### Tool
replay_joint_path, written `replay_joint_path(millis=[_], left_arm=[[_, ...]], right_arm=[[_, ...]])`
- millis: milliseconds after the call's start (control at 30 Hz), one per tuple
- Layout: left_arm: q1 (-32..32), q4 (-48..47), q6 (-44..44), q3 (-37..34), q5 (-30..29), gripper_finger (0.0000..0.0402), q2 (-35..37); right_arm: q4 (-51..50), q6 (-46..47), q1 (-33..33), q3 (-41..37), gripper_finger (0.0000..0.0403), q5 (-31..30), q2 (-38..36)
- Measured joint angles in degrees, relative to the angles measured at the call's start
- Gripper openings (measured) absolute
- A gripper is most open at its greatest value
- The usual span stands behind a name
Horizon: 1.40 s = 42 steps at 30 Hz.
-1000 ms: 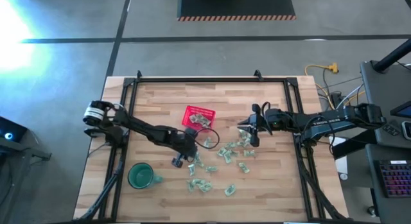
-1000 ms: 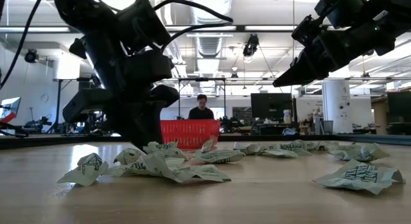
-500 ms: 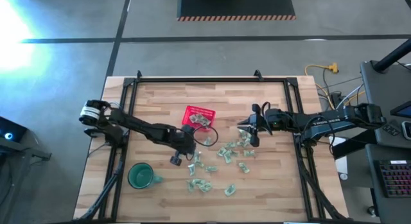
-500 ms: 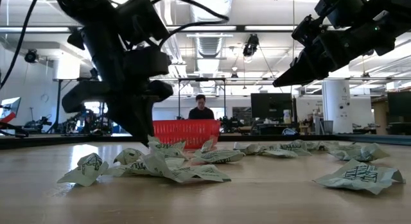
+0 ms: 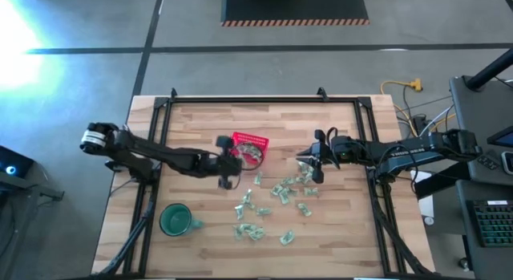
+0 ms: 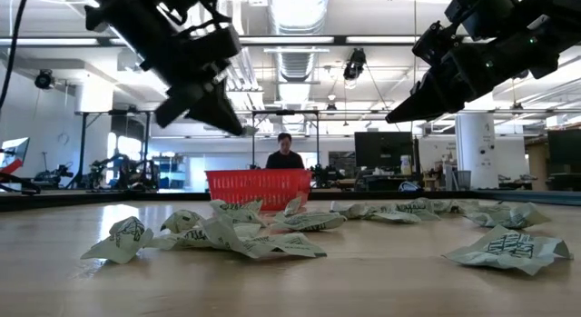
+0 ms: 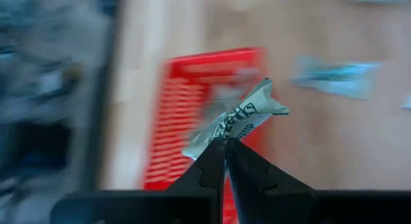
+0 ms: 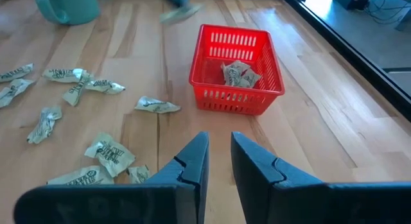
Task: Pick and place items into bin
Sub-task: Put the stevia packet into the red bin
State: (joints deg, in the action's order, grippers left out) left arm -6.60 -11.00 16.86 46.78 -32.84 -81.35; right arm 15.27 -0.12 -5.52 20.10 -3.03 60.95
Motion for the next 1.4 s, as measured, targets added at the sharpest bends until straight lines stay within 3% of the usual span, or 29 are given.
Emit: replay_joint_path(millis=[133, 1067, 1400], left_arm=[[1.2, 2.1, -0.1, -0.2, -4.9, 0.0001, 0.4], [8.2, 7.6, 3.1, 0.2, -4.7, 0.0003, -5.6], [8.2, 7.8, 3.0, 0.2, -4.7, 0.0091, -5.6]], right_arm=[[0.1, 0.1, 0.0, 0.0, 0.0060, 0.0, 0.0], [0.0, 0.6, 0.0, 0.0, 0.0057, 0.0, 0.0], [0.0, 0.6, 0.0, 0.0, 0.0057, 0.0, 0.0]])
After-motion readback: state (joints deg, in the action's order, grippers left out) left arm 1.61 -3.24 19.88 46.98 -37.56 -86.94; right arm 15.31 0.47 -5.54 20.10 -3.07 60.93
